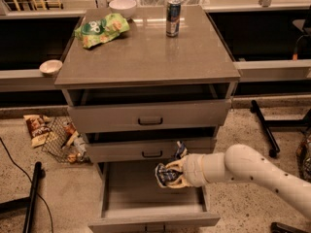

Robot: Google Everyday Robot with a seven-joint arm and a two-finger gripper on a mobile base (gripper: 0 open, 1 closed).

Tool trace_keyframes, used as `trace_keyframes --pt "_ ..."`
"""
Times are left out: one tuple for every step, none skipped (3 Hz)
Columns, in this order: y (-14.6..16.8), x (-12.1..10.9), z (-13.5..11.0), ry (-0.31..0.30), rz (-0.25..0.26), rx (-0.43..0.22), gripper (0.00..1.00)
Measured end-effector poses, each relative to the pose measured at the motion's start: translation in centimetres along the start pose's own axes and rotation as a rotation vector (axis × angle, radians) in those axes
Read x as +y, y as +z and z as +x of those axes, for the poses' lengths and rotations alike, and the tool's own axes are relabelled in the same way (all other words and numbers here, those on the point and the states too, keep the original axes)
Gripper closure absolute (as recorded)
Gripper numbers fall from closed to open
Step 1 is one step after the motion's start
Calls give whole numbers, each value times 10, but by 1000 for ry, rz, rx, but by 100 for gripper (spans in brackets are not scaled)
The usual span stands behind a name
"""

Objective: Pick blue chip bag from bottom drawer and place on counter

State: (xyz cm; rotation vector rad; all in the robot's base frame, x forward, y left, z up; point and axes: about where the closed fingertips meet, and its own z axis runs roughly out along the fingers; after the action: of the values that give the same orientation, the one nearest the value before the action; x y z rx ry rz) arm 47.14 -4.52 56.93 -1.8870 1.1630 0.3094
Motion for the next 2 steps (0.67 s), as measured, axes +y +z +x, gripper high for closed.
trace_keyframes --pt "-18 -19 -16 -61 2 45 100" --pt "-17 -19 -15 -59 2 43 100"
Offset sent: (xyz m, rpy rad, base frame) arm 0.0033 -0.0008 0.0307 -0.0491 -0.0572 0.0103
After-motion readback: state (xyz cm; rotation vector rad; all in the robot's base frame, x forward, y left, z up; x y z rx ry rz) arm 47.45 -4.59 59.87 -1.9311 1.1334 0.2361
